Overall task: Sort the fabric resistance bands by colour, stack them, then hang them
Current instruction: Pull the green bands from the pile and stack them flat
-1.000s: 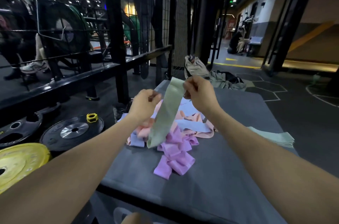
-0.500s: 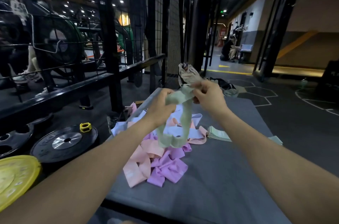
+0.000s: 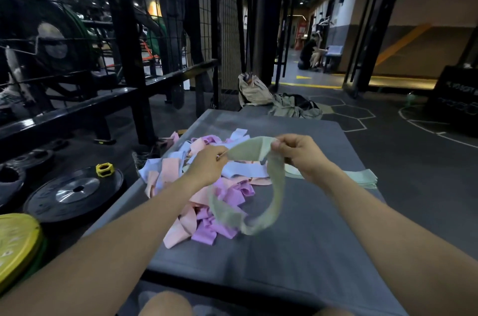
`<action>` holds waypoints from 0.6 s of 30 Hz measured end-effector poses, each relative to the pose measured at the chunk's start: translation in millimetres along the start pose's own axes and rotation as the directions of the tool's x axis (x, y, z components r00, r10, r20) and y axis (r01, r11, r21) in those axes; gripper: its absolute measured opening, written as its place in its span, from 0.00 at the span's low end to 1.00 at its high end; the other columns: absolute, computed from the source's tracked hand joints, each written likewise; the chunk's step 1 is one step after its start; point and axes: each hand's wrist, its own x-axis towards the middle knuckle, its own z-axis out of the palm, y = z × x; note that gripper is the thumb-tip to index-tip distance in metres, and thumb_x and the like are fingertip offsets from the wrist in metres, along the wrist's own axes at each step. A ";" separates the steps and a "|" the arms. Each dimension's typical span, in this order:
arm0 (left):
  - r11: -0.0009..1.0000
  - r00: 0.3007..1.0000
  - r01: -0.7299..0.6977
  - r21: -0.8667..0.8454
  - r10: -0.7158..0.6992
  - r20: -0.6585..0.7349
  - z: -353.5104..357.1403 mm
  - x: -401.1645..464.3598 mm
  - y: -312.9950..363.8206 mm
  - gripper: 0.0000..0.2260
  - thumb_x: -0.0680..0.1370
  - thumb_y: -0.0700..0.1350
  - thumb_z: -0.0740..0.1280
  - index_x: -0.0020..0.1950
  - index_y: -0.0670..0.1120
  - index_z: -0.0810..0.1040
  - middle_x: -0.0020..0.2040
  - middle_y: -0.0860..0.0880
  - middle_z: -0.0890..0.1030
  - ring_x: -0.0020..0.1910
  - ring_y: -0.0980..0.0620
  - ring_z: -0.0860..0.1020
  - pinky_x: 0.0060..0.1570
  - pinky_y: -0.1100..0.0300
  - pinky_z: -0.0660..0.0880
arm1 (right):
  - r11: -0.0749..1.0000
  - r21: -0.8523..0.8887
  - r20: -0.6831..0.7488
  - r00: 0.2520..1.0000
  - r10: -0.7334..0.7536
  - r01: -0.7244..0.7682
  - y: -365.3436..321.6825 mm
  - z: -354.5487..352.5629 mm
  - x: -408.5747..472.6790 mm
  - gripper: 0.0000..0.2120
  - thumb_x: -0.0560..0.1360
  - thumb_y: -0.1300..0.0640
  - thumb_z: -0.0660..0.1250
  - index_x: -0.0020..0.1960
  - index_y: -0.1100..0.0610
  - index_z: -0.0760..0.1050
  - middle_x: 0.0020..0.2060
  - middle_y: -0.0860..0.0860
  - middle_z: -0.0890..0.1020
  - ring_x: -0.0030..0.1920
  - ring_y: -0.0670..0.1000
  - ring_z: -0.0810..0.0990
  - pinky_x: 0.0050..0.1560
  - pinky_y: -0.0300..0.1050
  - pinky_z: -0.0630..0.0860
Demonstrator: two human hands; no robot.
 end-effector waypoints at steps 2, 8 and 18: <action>0.993 0.998 0.057 -0.103 -0.057 -0.003 3.0 -0.7 -8.2 0.12 0.80 0.40 0.61 0.35 0.43 0.72 0.32 0.50 0.68 0.34 0.53 0.66 0.34 0.66 0.63 | 0.987 0.153 0.017 0.999 0.050 -0.052 3.7 -3.5 -3.5 0.09 0.77 0.64 0.63 0.40 0.58 0.78 0.29 0.48 0.81 0.31 0.48 0.79 0.39 0.43 0.75; 0.661 0.917 0.388 -0.642 -0.343 0.201 10.3 -3.4 -22.6 0.03 0.75 0.37 0.69 0.44 0.44 0.78 0.39 0.47 0.78 0.38 0.52 0.76 0.43 0.61 0.76 | 0.925 0.340 -0.040 0.980 0.194 -0.169 20.5 -17.7 -8.9 0.08 0.78 0.62 0.62 0.43 0.57 0.78 0.29 0.47 0.82 0.30 0.44 0.80 0.34 0.37 0.76; 0.318 0.800 0.561 -0.764 -0.448 0.400 18.3 -10.8 -25.5 0.05 0.75 0.41 0.67 0.44 0.39 0.77 0.30 0.47 0.82 0.27 0.52 0.81 0.27 0.59 0.79 | 0.789 0.534 -0.147 0.886 0.441 -0.304 40.3 -32.7 -18.5 0.11 0.79 0.62 0.59 0.39 0.59 0.73 0.28 0.52 0.73 0.21 0.46 0.70 0.33 0.40 0.69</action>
